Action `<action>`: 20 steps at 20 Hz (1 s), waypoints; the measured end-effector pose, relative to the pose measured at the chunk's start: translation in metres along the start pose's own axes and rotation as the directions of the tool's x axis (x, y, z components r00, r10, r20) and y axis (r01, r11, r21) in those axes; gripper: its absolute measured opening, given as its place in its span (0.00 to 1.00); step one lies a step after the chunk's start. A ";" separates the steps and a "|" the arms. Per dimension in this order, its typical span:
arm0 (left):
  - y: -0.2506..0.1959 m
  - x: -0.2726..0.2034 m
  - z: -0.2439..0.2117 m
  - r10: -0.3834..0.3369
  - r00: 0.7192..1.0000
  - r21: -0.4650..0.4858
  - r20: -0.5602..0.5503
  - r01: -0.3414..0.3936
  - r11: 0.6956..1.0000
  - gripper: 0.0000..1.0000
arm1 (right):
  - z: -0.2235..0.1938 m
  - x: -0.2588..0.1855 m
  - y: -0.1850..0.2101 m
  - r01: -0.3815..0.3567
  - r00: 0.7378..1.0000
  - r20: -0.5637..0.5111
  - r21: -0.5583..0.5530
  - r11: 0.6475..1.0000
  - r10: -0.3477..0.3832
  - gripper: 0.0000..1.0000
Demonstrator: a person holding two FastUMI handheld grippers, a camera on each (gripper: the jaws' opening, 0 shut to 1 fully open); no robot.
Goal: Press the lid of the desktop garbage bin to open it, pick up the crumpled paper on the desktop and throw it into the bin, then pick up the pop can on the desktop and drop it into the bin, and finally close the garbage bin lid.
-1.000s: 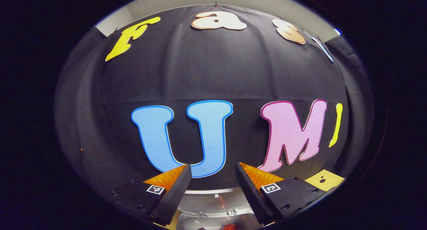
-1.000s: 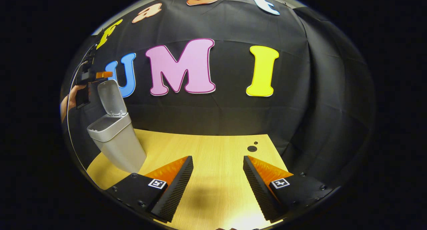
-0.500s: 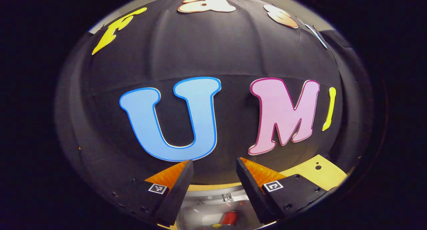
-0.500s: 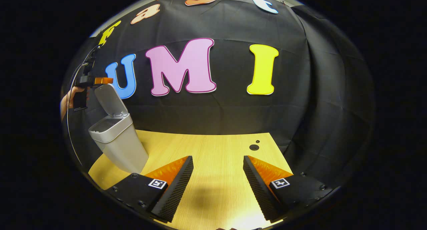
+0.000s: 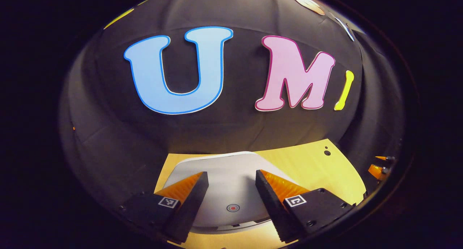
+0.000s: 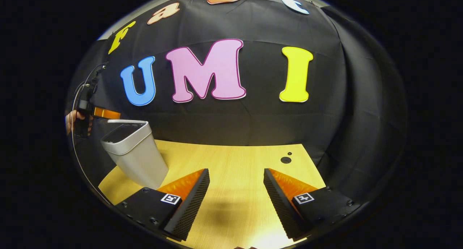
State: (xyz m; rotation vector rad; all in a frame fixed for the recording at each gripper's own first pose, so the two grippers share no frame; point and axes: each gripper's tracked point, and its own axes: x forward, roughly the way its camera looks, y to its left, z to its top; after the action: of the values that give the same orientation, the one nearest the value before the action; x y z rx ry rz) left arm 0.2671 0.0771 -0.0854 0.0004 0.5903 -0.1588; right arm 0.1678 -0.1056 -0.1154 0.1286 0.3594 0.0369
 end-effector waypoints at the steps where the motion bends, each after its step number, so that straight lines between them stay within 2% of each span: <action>1: 0.001 0.004 -0.008 0.003 1.000 0.008 -0.026 -0.003 1.000 0.92 | 0.000 0.000 0.002 -0.003 1.000 0.001 -0.001 1.000 0.003 0.97; 5: -0.003 0.008 -0.039 -0.017 0.991 0.070 -0.130 0.027 0.997 0.93 | -0.005 -0.002 0.007 -0.014 1.000 0.000 -0.007 1.000 0.014 0.97; 6: -0.002 0.011 -0.034 -0.023 0.993 0.085 -0.112 0.033 0.996 0.94 | -0.007 -0.004 0.007 -0.013 1.000 -0.004 -0.007 1.000 0.013 0.97; 7: -0.003 0.012 -0.039 -0.027 0.990 0.084 -0.140 0.039 0.996 0.93 | -0.009 -0.004 0.006 -0.011 1.000 -0.007 -0.005 1.000 0.011 0.97; 11: -0.006 0.014 -0.038 -0.045 0.996 0.047 -0.079 0.049 0.998 0.94 | -0.017 -0.009 0.008 -0.012 1.000 -0.022 -0.028 1.000 0.011 0.97; 14: -0.004 0.014 -0.029 -0.017 1.000 0.061 0.011 0.016 0.998 0.92 | -0.013 -0.015 0.013 -0.026 1.000 -0.017 -0.032 0.999 0.025 0.97; 16: -0.005 0.012 -0.024 0.014 0.999 0.039 0.037 -0.015 0.999 0.96 | -0.007 -0.019 0.018 -0.039 0.999 -0.010 -0.039 0.998 0.038 0.97; 17: -0.005 0.009 -0.016 0.021 0.998 0.033 0.067 -0.023 0.999 0.98 | -0.005 -0.021 0.018 -0.043 0.999 -0.005 -0.047 0.998 0.043 0.97; 20: 0.002 -0.006 0.016 0.038 0.986 0.064 0.164 -0.049 0.997 0.96 | 0.003 -0.031 0.021 -0.052 0.999 0.014 -0.062 0.997 0.053 0.97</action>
State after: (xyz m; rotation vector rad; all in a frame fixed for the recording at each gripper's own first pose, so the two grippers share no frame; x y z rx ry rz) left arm 0.2708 0.0791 -0.0691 0.0656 0.4213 -0.1346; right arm 0.1400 -0.0871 -0.0989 0.0774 0.3390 0.0984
